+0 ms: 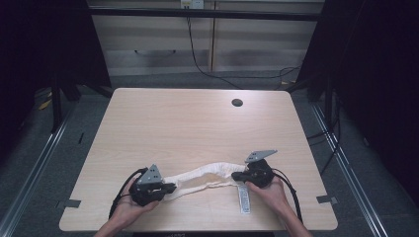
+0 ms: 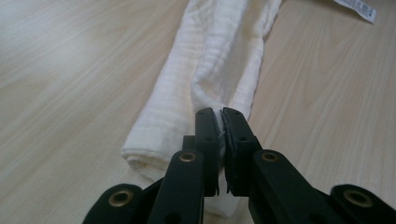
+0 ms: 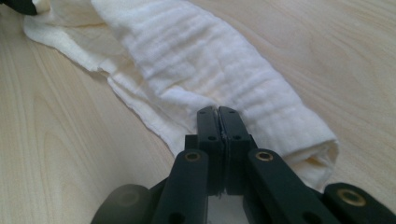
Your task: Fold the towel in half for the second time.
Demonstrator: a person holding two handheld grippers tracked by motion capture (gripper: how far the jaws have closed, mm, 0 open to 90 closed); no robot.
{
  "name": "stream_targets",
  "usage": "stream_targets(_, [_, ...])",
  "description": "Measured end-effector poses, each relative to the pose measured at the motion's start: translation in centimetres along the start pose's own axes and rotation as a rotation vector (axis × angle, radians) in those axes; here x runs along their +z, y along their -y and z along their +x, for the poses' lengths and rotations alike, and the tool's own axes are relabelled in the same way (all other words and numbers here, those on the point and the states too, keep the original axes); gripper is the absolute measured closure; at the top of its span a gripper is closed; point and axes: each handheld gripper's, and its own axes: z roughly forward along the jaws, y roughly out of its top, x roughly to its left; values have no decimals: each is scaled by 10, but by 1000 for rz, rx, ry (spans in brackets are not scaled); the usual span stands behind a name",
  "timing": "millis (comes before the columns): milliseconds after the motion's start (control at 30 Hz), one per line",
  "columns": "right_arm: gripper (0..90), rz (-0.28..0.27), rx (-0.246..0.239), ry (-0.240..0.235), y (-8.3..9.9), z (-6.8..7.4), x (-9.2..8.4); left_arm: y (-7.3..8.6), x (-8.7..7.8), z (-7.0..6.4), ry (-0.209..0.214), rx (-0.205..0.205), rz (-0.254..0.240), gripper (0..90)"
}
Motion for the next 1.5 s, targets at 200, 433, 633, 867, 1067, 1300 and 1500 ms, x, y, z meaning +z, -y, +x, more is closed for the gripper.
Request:
stream_targets(200, [887, 7, -10, 9, 0, 1, -2, 3, 5, -2, -25, -17, 16, 859])
stream_targets(433, [887, 4, 0, 27, 9, 2, -15, 4, 7, 0, -36, -27, 12, 859])
stream_targets(633, [887, -26, 23, 59, 25, 3, -35, 4, 7, 1, -44, -33, 11, 859])
stream_targets(867, [888, -13, 52, 106, 36, 3, -45, 6, 6, -3, -63, -5, 11, 859])
stream_targets(1067, [887, -18, 39, 102, 36, 9, -39, 7, 6, 10, -68, -32, -3, 860])
stream_targets(1300, [886, -22, 31, 117, 20, 3, -25, 0, 13, 38, -136, -89, -17, 859])
stream_targets(1500, [885, -13, 48, 133, 8, -9, -16, 0, 15, 46, -133, -134, -51, 857])
